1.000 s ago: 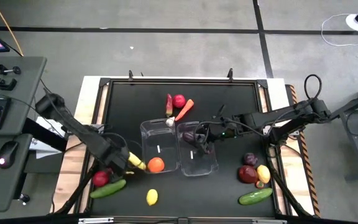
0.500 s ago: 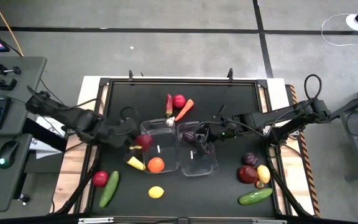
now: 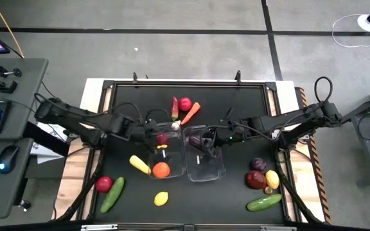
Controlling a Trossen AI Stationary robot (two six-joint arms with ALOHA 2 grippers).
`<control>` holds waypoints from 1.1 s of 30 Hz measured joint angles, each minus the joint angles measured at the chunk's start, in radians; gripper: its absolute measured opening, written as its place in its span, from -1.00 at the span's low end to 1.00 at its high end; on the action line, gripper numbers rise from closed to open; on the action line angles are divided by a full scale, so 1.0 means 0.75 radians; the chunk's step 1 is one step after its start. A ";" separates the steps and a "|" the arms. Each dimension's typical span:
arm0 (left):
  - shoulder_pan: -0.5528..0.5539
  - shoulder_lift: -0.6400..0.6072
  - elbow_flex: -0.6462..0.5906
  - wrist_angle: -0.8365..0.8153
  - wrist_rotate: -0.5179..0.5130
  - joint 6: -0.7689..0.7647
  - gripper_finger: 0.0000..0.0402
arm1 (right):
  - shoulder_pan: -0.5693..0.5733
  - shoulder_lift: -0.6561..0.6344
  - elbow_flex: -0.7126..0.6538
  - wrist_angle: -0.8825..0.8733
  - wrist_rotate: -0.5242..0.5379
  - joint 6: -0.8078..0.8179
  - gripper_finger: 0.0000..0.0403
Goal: Sort produce into baskets
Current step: Put the left apple into the left transparent bin, then put the corn into the right transparent bin
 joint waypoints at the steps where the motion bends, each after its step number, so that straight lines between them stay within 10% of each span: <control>1: 0.010 0.006 0.000 0.005 0.013 0.016 0.47 | 0.000 0.000 0.000 0.000 0.000 0.000 0.36; 17: 0.093 -0.035 0.000 -0.008 0.300 0.031 0.98 | 0.000 0.000 0.000 0.000 0.001 -0.029 0.36; 25: -0.216 -0.238 0.000 -0.083 0.172 -0.252 0.98 | 0.000 0.000 0.000 -0.006 -0.006 -0.076 0.36; 33: -0.674 -0.084 -0.001 -0.431 0.152 -0.468 0.98 | 0.000 0.000 0.000 -0.075 -0.026 -0.114 0.36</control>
